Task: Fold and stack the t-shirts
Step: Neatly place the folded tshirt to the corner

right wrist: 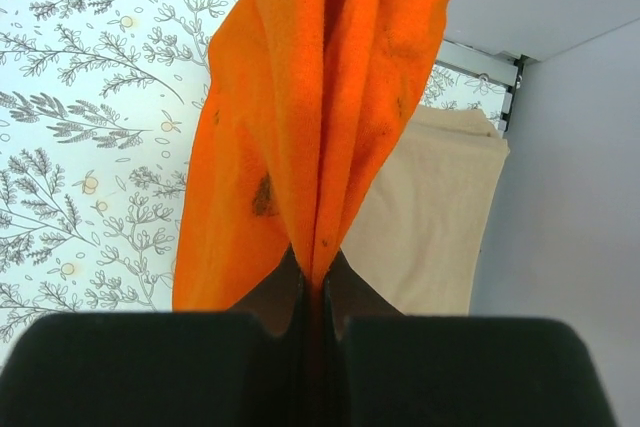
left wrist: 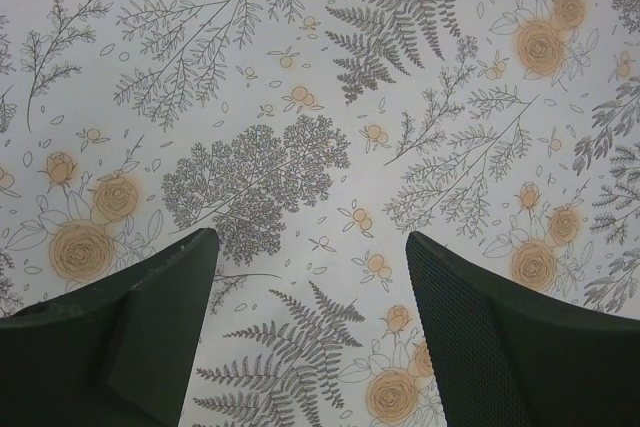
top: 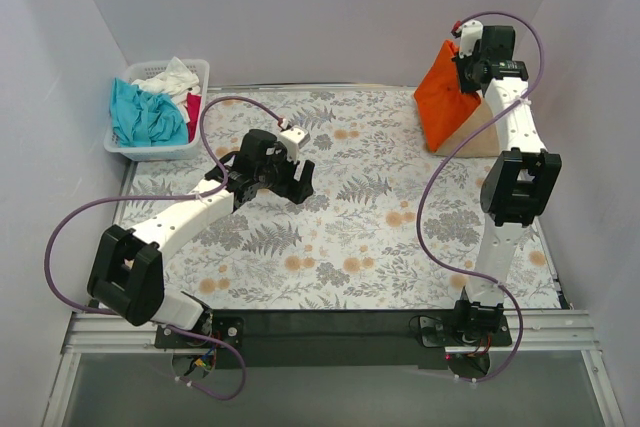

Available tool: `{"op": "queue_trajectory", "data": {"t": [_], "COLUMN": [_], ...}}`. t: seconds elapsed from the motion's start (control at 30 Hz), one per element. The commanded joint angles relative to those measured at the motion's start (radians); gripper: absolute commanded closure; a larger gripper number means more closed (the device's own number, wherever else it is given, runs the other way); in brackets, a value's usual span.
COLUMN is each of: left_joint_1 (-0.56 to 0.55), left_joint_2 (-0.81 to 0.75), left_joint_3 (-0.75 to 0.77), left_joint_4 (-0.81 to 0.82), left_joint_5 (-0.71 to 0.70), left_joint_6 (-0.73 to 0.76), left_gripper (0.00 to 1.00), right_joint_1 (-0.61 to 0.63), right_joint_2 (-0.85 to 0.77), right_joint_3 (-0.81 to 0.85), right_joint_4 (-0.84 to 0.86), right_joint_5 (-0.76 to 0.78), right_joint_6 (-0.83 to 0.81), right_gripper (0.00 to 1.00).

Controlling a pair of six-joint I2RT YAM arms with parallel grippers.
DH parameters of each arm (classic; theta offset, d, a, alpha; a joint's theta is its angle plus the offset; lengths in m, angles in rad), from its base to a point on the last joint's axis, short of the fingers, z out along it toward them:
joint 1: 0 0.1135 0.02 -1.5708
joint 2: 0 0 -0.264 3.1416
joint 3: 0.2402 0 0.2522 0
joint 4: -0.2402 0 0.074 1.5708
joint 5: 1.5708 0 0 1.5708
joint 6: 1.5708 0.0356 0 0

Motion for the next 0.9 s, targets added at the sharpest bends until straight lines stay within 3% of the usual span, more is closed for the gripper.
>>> {"op": "queue_trajectory", "data": {"t": [0.0,0.6,0.63,0.7,0.87], "left_joint_1": [0.007,0.005,0.007,0.007,0.007], "left_joint_2": [-0.007,0.039,0.039,0.044,0.048], "left_joint_3": [0.015,0.055,0.059,0.074,0.087], "left_joint_4": [-0.004,-0.03,-0.037,-0.047,-0.07], "left_joint_5": [0.003,0.037,0.04,0.055,0.054], "left_joint_6": [0.01,0.005,0.004,0.002,0.007], "left_gripper": [0.3,0.28,0.27,0.1,0.1], "right_joint_1": [-0.011,-0.131,-0.134,-0.138,-0.16], "right_joint_2": [-0.056,0.073,0.081,0.09,0.127], "right_joint_3": [0.054,-0.023,-0.033,-0.069,-0.11], "right_joint_4": [0.014,0.06,0.069,0.103,0.166], "right_joint_5": [-0.019,-0.042,-0.038,-0.037,-0.048], "right_joint_6": [0.011,-0.142,-0.156,-0.165,-0.205], "right_gripper": [0.99,0.99,0.99,0.99,0.99]}}
